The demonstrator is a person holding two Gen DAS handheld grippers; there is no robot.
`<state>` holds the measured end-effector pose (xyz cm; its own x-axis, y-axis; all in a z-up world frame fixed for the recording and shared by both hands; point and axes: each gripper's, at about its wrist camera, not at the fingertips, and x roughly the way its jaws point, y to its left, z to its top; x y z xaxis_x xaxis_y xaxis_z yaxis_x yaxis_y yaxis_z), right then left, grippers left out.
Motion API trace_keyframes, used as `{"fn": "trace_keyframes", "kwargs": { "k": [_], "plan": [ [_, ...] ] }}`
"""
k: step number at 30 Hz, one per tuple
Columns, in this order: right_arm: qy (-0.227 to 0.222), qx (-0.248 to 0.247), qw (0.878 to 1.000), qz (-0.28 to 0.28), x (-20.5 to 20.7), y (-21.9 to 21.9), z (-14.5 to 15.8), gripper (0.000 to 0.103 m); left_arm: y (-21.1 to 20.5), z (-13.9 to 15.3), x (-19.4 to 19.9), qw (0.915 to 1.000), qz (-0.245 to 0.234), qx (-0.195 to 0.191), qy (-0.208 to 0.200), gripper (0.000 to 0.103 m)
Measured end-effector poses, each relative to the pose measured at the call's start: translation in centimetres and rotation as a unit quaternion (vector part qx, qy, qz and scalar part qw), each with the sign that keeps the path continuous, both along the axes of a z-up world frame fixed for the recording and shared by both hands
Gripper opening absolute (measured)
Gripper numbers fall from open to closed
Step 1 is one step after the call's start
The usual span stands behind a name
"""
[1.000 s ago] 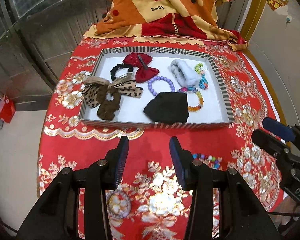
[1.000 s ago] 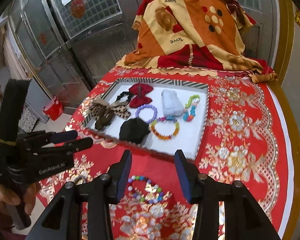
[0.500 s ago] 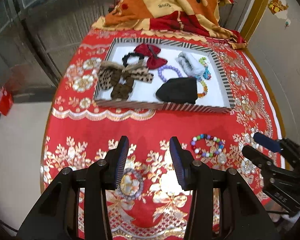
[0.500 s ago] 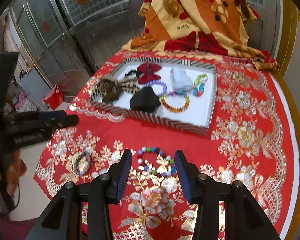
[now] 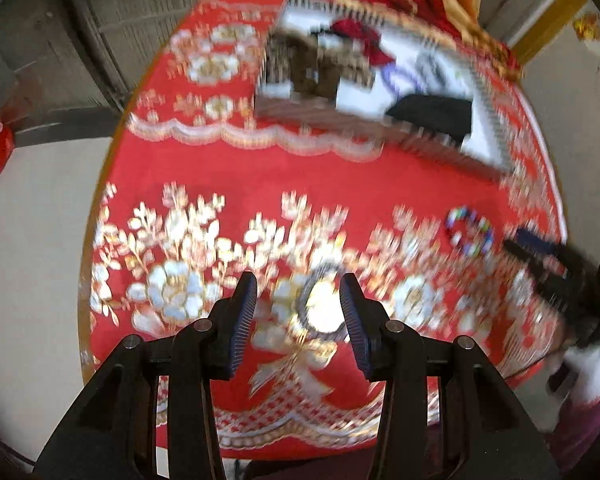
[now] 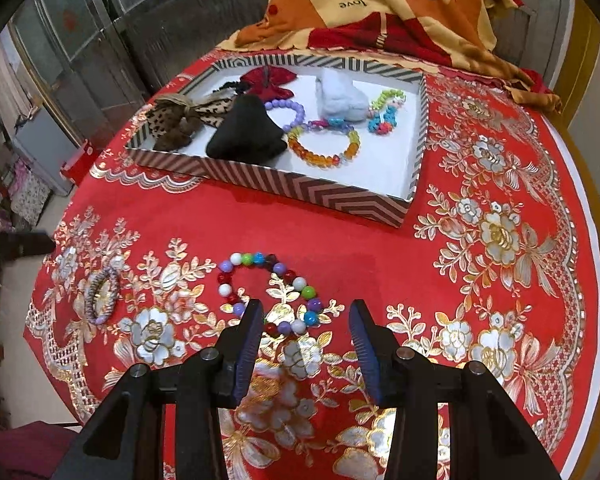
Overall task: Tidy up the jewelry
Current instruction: 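Move left gripper to grey braided bracelet while right gripper approaches multicolour bead bracelet, then grasp grey braided bracelet with left gripper while right gripper grasps multicolour bead bracelet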
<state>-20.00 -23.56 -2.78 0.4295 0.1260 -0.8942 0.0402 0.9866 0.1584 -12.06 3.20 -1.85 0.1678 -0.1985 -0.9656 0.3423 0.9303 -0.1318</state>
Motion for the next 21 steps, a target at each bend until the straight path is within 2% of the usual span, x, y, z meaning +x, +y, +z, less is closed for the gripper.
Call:
{"fn": "trace_keyframes", "kwargs": {
  "k": [5,14,16,21],
  "plan": [
    [0.006,-0.009,1.000,0.013,0.9,0.1,-0.7,0.042,-0.2,-2.9,-0.6,0.9993,-0.007,0.028,0.024,0.042],
    [0.012,-0.049,0.998,0.045,2.1,1.5,-2.0,0.041,-1.7,-4.1,-1.0,0.9965,-0.015,0.082,-0.009,0.042],
    [0.016,-0.064,0.996,0.052,2.3,1.9,-2.3,0.031,-2.0,-4.2,-0.8,0.9959,-0.013,0.089,-0.011,0.042],
    [0.028,-0.075,0.995,0.061,2.6,2.2,-3.2,0.027,-2.1,-4.6,-0.6,0.9953,-0.008,0.096,-0.008,0.042]
  ]
}}
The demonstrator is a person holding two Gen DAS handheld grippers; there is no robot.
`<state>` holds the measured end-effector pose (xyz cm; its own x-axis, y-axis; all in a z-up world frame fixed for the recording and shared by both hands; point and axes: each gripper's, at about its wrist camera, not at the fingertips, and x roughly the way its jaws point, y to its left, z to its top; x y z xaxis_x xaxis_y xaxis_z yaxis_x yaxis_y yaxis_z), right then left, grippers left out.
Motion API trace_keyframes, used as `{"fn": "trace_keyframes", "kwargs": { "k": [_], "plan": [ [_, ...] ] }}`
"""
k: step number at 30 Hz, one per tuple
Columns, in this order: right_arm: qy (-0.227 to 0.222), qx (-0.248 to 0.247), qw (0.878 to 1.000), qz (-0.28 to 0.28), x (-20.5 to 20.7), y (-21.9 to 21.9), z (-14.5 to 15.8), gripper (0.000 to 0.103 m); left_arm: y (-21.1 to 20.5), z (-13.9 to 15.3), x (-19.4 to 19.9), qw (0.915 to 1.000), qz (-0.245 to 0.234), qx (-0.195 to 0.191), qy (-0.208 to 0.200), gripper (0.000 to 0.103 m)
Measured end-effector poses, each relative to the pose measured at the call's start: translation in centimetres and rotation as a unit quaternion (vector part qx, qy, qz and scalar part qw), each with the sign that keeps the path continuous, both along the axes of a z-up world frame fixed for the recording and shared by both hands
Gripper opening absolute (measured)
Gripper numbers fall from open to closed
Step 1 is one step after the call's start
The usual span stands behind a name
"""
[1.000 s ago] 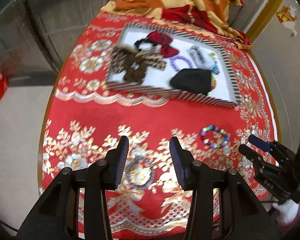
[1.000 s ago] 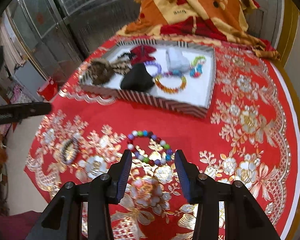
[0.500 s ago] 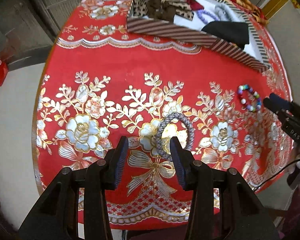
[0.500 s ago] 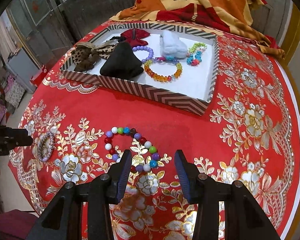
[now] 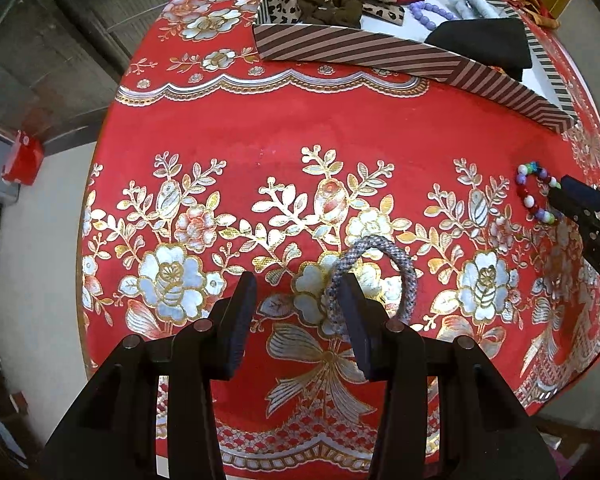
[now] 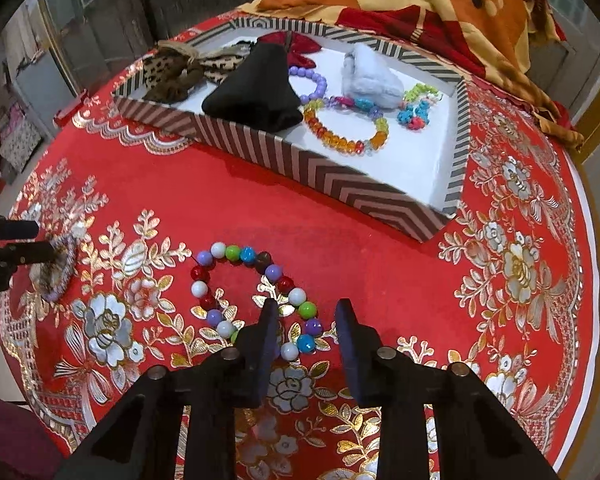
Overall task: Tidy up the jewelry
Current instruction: 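Grasp grey braided bracelet with left gripper while right gripper grasps multicolour bead bracelet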
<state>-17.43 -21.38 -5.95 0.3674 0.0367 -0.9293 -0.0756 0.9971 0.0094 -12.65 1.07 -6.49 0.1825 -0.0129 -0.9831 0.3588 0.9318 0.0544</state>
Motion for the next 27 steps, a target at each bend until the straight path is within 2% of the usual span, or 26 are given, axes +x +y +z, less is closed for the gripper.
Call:
{"fn": "trace_keyframes", "kwargs": {
  "k": [7,11,12,16,19,22,27],
  "plan": [
    [-0.002,0.014,1.000,0.009,0.1,0.2,0.0,0.015,-1.2,-1.2,0.5,0.9999,-0.007,0.006,-0.005,0.042],
    [-0.002,0.018,1.000,0.008,0.2,0.2,0.0,0.014,-1.5,-1.4,0.5,1.0000,-0.003,0.000,-0.003,0.042],
    [-0.003,0.018,1.000,0.007,0.2,0.2,0.0,0.010,-1.5,-1.4,0.5,1.0000,-0.004,0.000,-0.004,0.042],
    [-0.004,0.022,1.000,0.007,0.0,0.3,0.0,0.009,-1.2,-1.5,0.2,0.9999,-0.006,-0.005,-0.007,0.041],
    [-0.009,0.026,1.000,0.007,-0.2,0.6,0.3,0.009,-0.9,-1.3,0.0,0.9998,-0.010,-0.018,-0.003,0.026],
    [-0.016,0.025,1.000,0.009,-0.3,0.8,1.1,0.009,-1.2,-1.3,-0.3,0.9997,-0.021,-0.012,-0.008,0.013],
    [-0.035,0.031,0.999,0.009,-0.6,0.9,3.0,0.009,-1.0,-1.3,-0.2,0.9995,-0.013,-0.030,0.007,0.007]
  ]
}}
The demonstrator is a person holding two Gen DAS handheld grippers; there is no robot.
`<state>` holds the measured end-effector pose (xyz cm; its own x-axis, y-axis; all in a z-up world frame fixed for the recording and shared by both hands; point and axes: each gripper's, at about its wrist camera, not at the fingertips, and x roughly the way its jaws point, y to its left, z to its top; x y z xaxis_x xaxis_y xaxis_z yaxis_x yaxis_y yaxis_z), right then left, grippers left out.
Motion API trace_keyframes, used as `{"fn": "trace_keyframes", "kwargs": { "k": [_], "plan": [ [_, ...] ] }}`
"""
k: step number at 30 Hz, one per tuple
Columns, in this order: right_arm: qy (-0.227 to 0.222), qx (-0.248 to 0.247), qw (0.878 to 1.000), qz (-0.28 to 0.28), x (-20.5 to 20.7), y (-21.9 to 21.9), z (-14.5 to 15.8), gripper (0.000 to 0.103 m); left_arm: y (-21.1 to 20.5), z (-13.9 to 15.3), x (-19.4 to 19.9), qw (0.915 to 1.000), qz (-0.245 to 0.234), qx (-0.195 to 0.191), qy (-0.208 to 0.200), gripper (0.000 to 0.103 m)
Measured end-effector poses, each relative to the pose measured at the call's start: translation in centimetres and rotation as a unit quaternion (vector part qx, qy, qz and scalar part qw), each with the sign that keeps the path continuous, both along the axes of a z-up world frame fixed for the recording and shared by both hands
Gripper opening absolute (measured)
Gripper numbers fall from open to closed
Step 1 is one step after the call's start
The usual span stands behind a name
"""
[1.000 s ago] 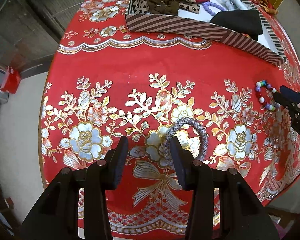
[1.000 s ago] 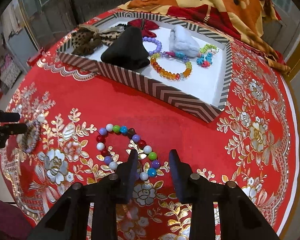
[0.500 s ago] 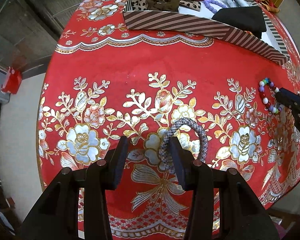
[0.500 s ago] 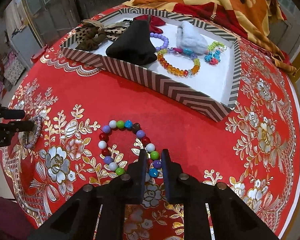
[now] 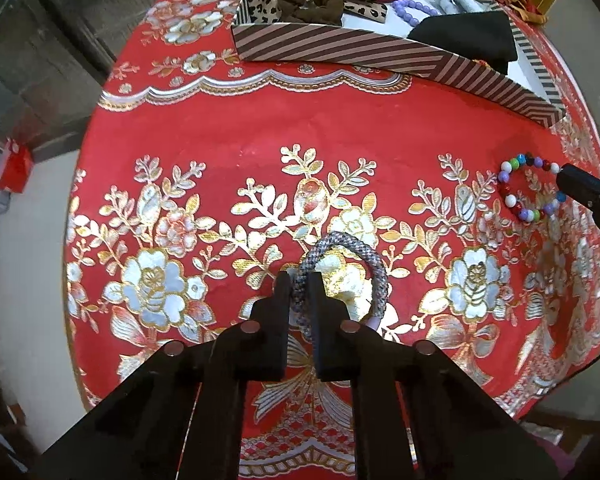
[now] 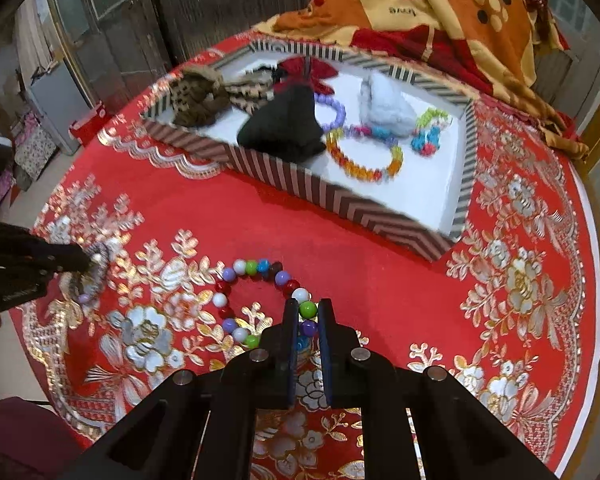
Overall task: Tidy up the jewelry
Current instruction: 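Grasp grey braided bracelet with left gripper while right gripper grasps multicolour bead bracelet, then carry both bracelets over the tray and open both grippers to release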
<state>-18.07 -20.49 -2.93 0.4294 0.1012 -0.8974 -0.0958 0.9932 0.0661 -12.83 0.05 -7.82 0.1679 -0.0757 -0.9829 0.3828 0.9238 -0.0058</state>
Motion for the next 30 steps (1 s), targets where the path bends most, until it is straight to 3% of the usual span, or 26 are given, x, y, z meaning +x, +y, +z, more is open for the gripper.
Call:
{"fn": "trace_keyframes", "kwargs": {
  "k": [6,20,25,28,30],
  "plan": [
    [-0.028,0.004,1.000,-0.001,-0.5,0.0,2.9,0.009,0.7,2.0,1.0,0.9993,0.010,-0.035,0.002,0.007],
    [-0.077,-0.005,0.997,-0.017,0.0,-2.2,8.5,0.009,0.6,9.1,4.4,0.9934,0.012,-0.103,-0.047,0.007],
    [-0.092,0.002,0.995,-0.027,0.3,-3.3,9.9,0.009,0.5,8.0,3.8,0.9963,0.003,-0.076,-0.039,0.008],
    [-0.092,0.006,0.995,-0.030,0.3,-3.6,10.0,0.009,0.6,5.2,3.4,0.9992,0.001,-0.035,-0.021,0.011],
    [-0.089,0.012,0.996,-0.032,0.4,-3.8,9.8,0.009,1.1,3.2,3.3,0.9996,0.011,-0.027,0.004,0.016]
  ]
}}
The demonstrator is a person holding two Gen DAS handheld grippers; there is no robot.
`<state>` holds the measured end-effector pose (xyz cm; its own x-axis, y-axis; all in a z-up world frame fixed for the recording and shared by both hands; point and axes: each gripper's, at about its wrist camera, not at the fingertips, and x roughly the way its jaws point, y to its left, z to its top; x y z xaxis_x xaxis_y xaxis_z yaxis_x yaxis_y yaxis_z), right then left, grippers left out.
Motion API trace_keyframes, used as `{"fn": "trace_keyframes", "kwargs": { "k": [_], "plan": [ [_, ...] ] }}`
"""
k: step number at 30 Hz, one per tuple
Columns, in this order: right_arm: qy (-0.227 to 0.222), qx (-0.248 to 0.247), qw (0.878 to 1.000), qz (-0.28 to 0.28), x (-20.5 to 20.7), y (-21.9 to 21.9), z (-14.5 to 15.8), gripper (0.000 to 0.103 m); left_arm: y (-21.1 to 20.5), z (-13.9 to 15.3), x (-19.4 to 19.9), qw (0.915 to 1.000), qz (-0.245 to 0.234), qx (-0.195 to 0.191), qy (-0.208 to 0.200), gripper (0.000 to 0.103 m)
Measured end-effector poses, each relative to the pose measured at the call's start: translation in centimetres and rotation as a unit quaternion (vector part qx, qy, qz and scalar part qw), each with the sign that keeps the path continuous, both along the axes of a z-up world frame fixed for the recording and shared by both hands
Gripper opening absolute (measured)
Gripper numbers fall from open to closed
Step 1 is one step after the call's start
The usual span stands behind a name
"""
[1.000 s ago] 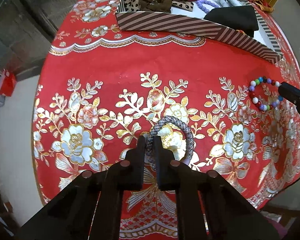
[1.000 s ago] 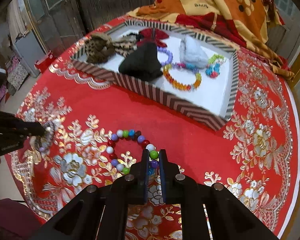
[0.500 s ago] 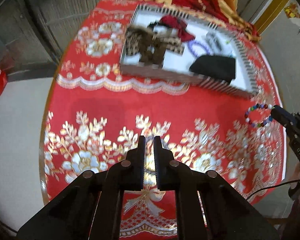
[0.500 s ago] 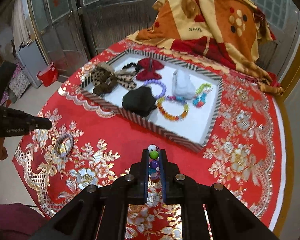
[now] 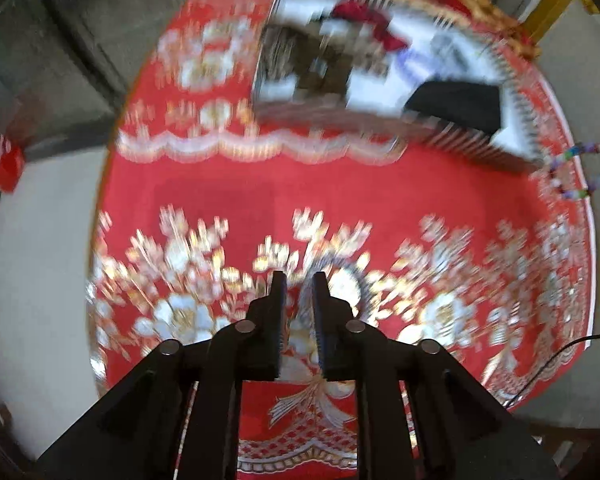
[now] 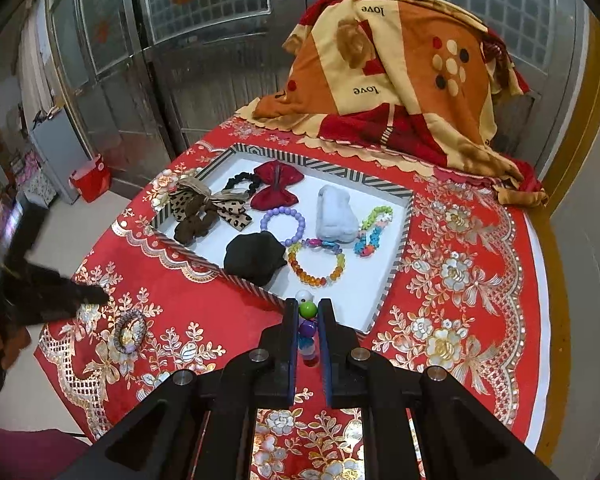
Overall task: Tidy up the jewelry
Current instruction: 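Carry both bracelets over the tray and open both grippers to release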
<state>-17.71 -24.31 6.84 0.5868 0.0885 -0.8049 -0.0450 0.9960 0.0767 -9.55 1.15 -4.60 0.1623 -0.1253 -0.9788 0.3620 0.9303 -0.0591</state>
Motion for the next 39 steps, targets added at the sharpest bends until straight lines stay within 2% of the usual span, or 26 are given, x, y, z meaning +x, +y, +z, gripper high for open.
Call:
{"fn": "trace_keyframes", "kwargs": {
  "k": [2,5,8,12,13,16,19,21,28,35,39],
  "plan": [
    [0.003,0.004,1.000,0.000,0.0,-0.1,-0.2,0.009,0.3,-1.8,0.0,0.9998,0.007,0.002,0.019,0.022],
    [0.008,0.008,1.000,0.004,-0.1,0.0,-0.4,0.009,0.3,-2.7,-0.2,0.9998,0.007,0.010,0.018,0.024],
    [0.009,0.008,1.000,0.007,-0.1,0.0,-0.4,0.009,0.1,-3.0,-0.3,0.9999,0.006,0.013,0.009,0.028],
    [0.006,0.011,1.000,0.008,-0.1,-0.1,-0.1,0.009,-0.3,-3.2,-0.4,0.9997,0.001,0.022,0.001,0.029],
    [0.005,0.012,1.000,0.009,0.0,-0.1,-0.1,0.009,-0.5,-3.2,-0.5,0.9997,0.000,0.026,-0.004,0.027],
    [0.002,0.012,1.000,0.010,0.0,-0.1,0.2,0.009,-1.0,-3.0,-1.0,0.9998,-0.008,0.019,-0.008,0.008],
    [-0.003,0.013,1.000,0.010,0.0,-0.1,0.7,0.009,-1.1,-2.8,-0.8,1.0000,-0.007,0.001,0.002,0.006],
    [-0.007,0.013,1.000,0.011,0.1,-0.2,1.0,0.009,-1.2,-2.0,-0.6,0.9999,-0.006,-0.014,0.006,0.006],
    [-0.018,0.008,1.000,0.011,0.3,-0.5,2.1,0.009,-1.3,3.2,0.3,0.9979,-0.007,-0.058,-0.027,0.006],
    [-0.029,0.001,1.000,0.011,2.0,-1.2,3.3,0.009,-4.2,7.6,4.4,0.9938,-0.011,-0.075,-0.080,0.006],
    [-0.024,-0.005,1.000,0.014,3.6,-1.6,3.1,0.009,-6.7,8.5,6.9,0.9922,-0.015,-0.075,-0.098,0.006]
  ]
}}
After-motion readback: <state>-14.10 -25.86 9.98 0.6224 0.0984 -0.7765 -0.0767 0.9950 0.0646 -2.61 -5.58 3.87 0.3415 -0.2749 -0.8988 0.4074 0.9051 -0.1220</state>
